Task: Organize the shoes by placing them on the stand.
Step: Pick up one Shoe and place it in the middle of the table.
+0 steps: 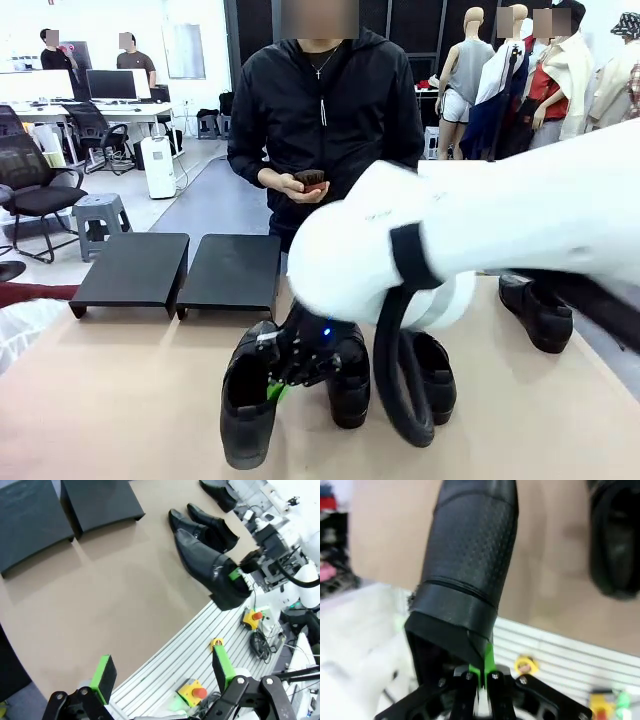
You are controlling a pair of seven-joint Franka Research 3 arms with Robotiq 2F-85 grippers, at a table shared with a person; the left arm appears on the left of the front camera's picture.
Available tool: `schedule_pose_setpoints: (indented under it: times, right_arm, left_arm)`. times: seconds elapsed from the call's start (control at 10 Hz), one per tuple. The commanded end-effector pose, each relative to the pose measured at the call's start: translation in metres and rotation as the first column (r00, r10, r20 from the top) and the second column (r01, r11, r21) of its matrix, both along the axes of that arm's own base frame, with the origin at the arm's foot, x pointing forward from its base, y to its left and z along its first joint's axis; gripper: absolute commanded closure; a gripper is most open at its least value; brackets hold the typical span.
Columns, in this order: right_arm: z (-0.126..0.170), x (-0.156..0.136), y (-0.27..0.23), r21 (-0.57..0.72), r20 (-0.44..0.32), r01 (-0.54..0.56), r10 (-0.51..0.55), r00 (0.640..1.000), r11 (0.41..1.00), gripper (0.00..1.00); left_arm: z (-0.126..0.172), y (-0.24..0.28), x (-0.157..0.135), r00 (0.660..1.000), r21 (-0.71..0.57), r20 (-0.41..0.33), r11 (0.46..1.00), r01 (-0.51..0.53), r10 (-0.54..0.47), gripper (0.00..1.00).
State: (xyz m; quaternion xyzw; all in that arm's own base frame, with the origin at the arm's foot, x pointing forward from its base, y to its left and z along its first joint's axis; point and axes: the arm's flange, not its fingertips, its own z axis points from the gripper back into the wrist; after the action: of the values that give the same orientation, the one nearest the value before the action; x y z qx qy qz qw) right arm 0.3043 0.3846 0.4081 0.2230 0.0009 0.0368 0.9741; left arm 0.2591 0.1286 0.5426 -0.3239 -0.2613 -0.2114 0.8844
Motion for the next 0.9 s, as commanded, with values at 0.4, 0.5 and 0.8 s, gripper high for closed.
schedule_pose_setpoints:
  times: [0.4,0.5,0.8]
  right_arm:
    - [-0.031,0.035,0.030,-0.044,0.048,-0.026,0.028,0.998,0.999,1.00]
    - [-0.033,0.036,0.029,-0.040,0.012,-0.047,0.048,0.999,0.998,0.76]
    - [-0.032,0.034,0.027,-0.033,0.002,-0.079,0.079,0.997,0.996,0.00]
  left_arm:
    - [0.000,0.001,0.000,1.000,-0.018,0.020,1.000,0.016,-0.015,0.00]
    - [0.000,0.001,0.000,1.000,-0.018,0.020,1.000,0.016,-0.015,0.00]
    - [0.000,0.001,0.000,1.000,-0.018,0.020,1.000,0.016,-0.015,0.00]
